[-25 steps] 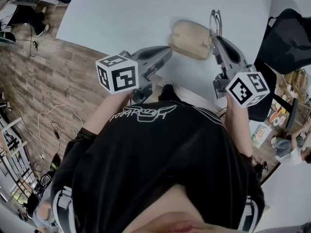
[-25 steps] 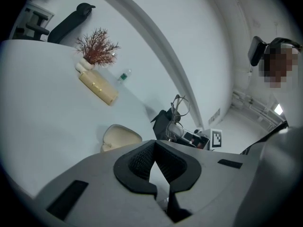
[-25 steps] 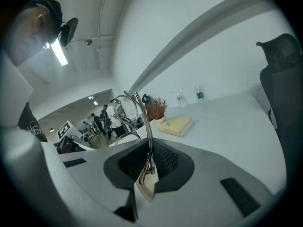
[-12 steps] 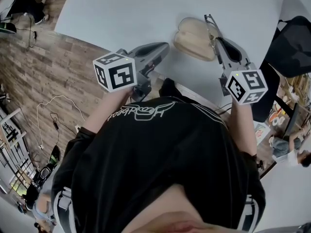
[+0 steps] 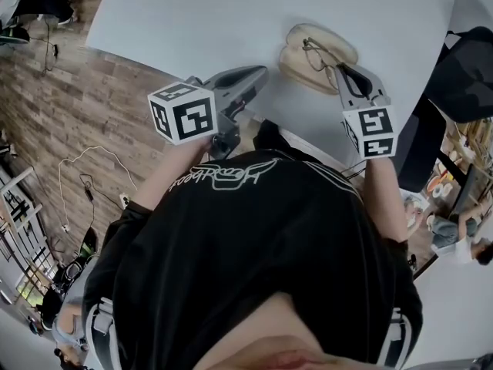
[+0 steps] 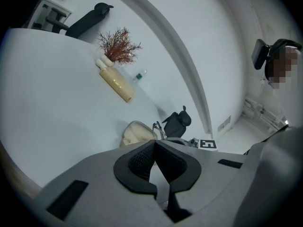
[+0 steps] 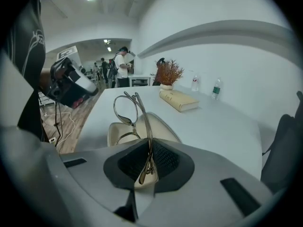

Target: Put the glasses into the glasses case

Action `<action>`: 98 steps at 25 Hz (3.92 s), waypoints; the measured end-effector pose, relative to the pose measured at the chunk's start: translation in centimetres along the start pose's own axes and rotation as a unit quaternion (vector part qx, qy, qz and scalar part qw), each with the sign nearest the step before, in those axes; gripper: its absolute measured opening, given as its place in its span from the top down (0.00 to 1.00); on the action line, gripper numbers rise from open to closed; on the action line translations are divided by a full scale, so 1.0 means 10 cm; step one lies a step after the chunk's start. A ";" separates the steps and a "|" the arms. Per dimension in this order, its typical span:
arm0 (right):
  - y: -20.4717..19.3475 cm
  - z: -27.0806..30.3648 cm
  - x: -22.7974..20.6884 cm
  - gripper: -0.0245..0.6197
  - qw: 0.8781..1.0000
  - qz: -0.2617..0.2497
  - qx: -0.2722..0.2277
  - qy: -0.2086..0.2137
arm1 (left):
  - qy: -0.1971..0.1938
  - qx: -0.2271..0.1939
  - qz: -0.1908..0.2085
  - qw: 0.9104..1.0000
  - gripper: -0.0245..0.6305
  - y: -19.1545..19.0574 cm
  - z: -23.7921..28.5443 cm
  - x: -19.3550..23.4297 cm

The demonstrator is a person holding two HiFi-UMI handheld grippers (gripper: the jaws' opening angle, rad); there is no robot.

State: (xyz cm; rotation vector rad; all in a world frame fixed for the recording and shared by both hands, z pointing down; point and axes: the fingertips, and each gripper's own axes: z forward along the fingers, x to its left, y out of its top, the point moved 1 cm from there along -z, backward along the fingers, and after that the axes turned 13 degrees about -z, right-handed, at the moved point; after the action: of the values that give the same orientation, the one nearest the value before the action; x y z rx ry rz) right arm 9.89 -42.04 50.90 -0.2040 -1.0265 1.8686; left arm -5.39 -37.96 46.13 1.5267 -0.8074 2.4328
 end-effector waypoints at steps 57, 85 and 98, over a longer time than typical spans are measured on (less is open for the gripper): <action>-0.18 0.43 0.26 0.92 0.967 -0.182 0.165 0.071 | 0.020 -0.024 0.001 1.000 0.95 -0.05 -0.50 0.04; 1.27 -1.62 0.77 0.86 0.984 0.012 -0.167 -0.060 | -0.059 -0.045 0.136 0.988 0.95 -0.54 -1.28 -1.20; 1.34 -2.79 1.66 0.92 0.958 0.054 -0.267 -0.087 | -0.109 -0.049 0.192 0.974 0.95 -1.32 -1.78 -1.70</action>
State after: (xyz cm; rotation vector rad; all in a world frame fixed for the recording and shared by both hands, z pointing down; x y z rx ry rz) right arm 7.11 -15.48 28.07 -0.4227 -1.6618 1.6886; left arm -6.08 -15.13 30.09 1.7599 -1.3609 2.4501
